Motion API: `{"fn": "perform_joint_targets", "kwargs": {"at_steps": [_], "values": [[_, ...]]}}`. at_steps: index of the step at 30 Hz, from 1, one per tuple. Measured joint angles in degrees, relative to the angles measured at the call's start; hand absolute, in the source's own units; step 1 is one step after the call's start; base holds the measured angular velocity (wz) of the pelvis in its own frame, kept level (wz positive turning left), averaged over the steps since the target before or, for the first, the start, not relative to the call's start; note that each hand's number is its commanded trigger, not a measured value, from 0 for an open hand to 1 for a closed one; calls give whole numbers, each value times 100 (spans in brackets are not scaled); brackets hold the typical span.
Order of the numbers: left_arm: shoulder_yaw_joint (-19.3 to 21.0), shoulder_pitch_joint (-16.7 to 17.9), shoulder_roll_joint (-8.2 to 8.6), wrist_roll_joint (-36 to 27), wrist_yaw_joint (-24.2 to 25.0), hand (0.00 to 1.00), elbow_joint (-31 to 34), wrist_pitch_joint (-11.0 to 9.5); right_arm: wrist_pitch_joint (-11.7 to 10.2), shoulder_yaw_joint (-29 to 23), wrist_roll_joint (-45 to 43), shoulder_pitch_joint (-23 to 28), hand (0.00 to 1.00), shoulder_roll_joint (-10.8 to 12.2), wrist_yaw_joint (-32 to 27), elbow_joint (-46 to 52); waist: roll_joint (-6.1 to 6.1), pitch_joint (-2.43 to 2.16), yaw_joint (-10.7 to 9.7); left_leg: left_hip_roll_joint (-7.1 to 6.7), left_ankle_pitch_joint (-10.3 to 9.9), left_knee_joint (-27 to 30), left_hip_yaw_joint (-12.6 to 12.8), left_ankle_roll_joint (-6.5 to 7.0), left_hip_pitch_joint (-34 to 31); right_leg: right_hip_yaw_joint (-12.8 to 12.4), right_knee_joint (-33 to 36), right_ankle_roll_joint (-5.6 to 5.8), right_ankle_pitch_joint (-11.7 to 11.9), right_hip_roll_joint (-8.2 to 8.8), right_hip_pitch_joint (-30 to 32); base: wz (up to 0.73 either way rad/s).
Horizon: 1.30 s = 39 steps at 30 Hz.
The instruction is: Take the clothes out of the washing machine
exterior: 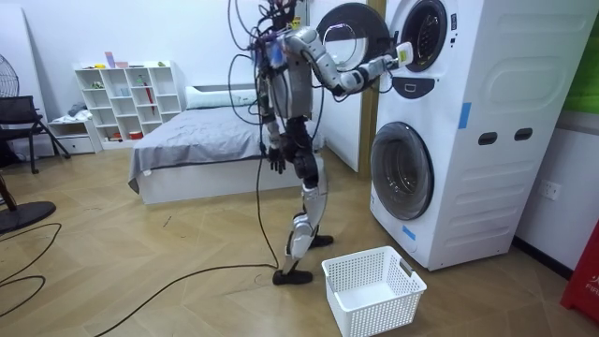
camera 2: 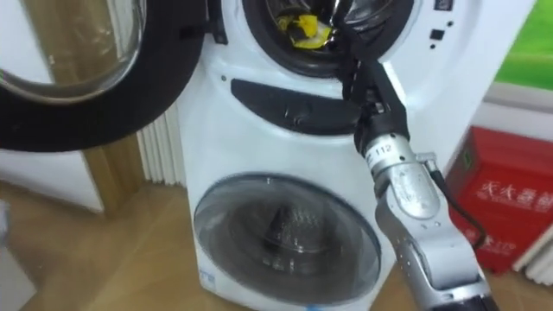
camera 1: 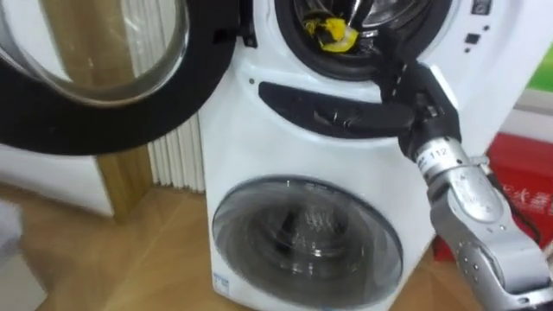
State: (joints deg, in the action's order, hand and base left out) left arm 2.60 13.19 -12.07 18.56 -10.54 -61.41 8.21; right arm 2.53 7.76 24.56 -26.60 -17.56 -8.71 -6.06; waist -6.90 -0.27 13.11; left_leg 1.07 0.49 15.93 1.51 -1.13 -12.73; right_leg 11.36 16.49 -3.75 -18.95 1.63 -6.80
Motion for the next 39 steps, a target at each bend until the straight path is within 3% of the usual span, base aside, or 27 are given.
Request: {"fn": "perform_joint_targets", "kwargs": {"at_steps": [2,4,6,9,11,12,13,14,15,17,18,19,20,21,22,24,25,26,27,33,39], "values": [[-11,-50,21,-49,3,0,-2,-29,-1,0,6,-45,0,-53,-44,5,-37,1,-50,-121,-125,91,31,80,15,78,-108,85,28,125,-125,11],[-2,-174,11,-50,3,0,-6,-53,-5,-1,-9,-40,0,-148,-120,11,21,49,-57,-187,-336,266,80,145,34,8,-79,167,15,218,-214,0],[77,-313,-25,-110,1,0,-59,-52,-73,44,-130,-41,0,-142,-109,204,45,71,-123,-319,-509,403,188,233,46,-6,-16,344,-77,408,-254,-10],[70,-549,-59,-164,6,0,-56,-69,-279,49,-217,-41,0,-151,-98,214,61,121,-335,-499,-741,515,274,385,77,2,585,645,-246,642,-153,12],[66,-706,-65,-197,34,0,-37,-64,-347,51,-227,-42,0,-149,-100,217,56,127,-339,-540,-899,578,375,462,105,13,1302,681,-265,815,142,-14],[65,-742,-73,-250,33,0,-26,-69,-343,50,-241,-40,0,-148,-123,212,38,141,-352,-608,-1009,617,406,541,165,67,1907,772,-197,940,347,-12],[54,-822,-72,-278,33,0,3,-71,-343,38,-243,-43,0,-152,-138,212,48,144,-364,-629,-1057,666,403,574,194,93,2165,769,-118,994,441,0],[53,-848,-76,-299,21,0,47,-81,-342,22,-250,-42,0,-146,-209,206,36,141,-355,-679,-1136,684,364,643,313,69,2628,741,99,1100,603,6],[40,-873,-78,-313,-5,0,45,-99,-341,16,-257,-42,0,-143,-239,133,120,187,-316,-688,-1221,649,272,711,521,-23,2983,725,412,1100,726,6],[-59,-842,-160,-306,-14,0,67,-104,-303,1,-266,-37,0,-141,-176,-5,198,144,-314,-560,-1291,586,163,730,674,-72,3080,694,271,890,970,11],[-84,-854,-211,-304,-16,0,72,-113,-235,-1,-304,-58,0,-144,-123,-9,215,135,-314,-462,-1271,535,123,738,717,-104,2785,653,114,694,1226,21],[-117,-855,-235,-305,-19,0,72,-113,-220,0,-314,-59,0,-143,-101,-12,219,134,-322,-434,-1273,503,92,740,741,-82,2561,648,85,610,1327,27],[-153,-855,-247,-301,-19,0,73,-117,-200,-6,-331,-62,0,-142,-88,-30,217,131,-330,-416,-1276,450,60,746,789,-64,1901,637,80,467,1468,21],[-144,-816,-224,-275,-19,0,68,-119,-171,-6,-458,-66,0,-142,-88,-69,241,125,-303,-405,-1277,365,54,748,900,-149,1151,531,183,300,1499,21],[-133,-789,-212,-275,-20,0,61,-119,-159,-7,-505,-65,0,-145,-96,-74,258,121,-308,-402,-1277,301,76,748,960,-194,803,496,269,226,1482,19],[-35,-634,-209,-269,-67,0,54,-97,-163,-5,-578,-79,0,-149,-128,-68,279,87,-264,-406,-1277,21,106,748,1240,-308,156,317,821,65,1390,5],[-26,-594,-216,-271,-85,0,53,-93,-163,-5,-562,-82,0,-153,-135,-67,275,65,-242,-412,-1277,-49,114,748,1290,-364,79,288,996,31,1337,-12],[2,-525,-212,-281,-154,0,50,-88,-163,30,-490,-83,0,-193,-82,-25,275,32,-207,-437,-1277,-164,117,746,1370,-408,-39,300,1320,15,1231,-9],[-3,-468,-169,-277,-176,0,56,-88,-164,147,-431,-84,0,-264,-34,50,329,15,-208,-391,-1273,-269,108,739,1457,-394,-190,273,1391,-37,1120,-6],[128,-484,-43,-215,-297,0,82,-116,-164,293,-427,-85,0,-294,-34,323,377,11,-250,-326,-1232,-462,87,670,1581,-387,-297,215,1386,-120,1072,0],[183,-370,14,-214,-302,0,82,-97,-52,291,-350,-89,0,-373,-34,320,269,24,-328,-326,-1227,-532,44,655,1617,-279,-403,199,1408,-115,945,5]]}}
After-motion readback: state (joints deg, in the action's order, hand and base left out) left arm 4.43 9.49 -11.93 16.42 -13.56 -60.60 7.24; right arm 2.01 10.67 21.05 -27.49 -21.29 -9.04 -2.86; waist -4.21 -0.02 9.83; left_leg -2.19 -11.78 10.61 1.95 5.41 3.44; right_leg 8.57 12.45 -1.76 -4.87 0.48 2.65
